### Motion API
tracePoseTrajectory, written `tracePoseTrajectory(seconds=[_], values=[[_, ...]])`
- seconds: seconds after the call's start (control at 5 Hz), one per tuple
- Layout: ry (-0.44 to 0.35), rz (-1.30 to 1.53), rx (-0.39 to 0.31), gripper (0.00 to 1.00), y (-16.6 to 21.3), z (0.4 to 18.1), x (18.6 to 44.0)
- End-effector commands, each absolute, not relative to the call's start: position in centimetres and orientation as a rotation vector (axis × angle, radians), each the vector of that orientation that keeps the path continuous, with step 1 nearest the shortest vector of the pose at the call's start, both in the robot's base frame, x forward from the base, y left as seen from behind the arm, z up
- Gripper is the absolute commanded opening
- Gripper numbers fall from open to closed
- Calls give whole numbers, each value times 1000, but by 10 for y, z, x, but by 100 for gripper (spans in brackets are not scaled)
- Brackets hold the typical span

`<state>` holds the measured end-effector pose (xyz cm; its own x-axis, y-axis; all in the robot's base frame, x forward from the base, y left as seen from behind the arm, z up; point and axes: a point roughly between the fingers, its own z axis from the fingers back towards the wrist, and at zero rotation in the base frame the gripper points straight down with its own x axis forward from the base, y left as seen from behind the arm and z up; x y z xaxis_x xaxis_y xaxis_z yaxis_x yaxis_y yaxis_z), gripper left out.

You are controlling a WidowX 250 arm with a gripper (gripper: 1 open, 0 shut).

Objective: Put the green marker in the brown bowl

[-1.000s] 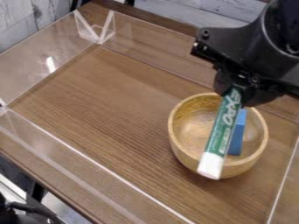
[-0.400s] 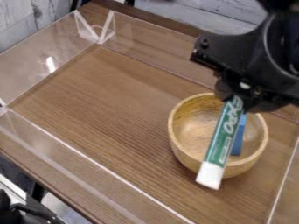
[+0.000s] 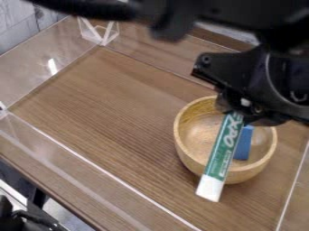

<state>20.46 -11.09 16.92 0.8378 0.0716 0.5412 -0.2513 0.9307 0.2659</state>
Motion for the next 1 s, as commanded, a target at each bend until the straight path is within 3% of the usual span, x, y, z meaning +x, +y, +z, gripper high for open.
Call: tracePoseTrajectory(seconds=[0.0,0.2,0.4,0.6,0.8], values=[[-585,176,310,100,-120,169,210],[-585,178,309,0,-112,168,214],[-583,179,307,0,-108,163,217],[-579,170,304,100,-106,156,219],[-577,159,303,100,-106,150,220]])
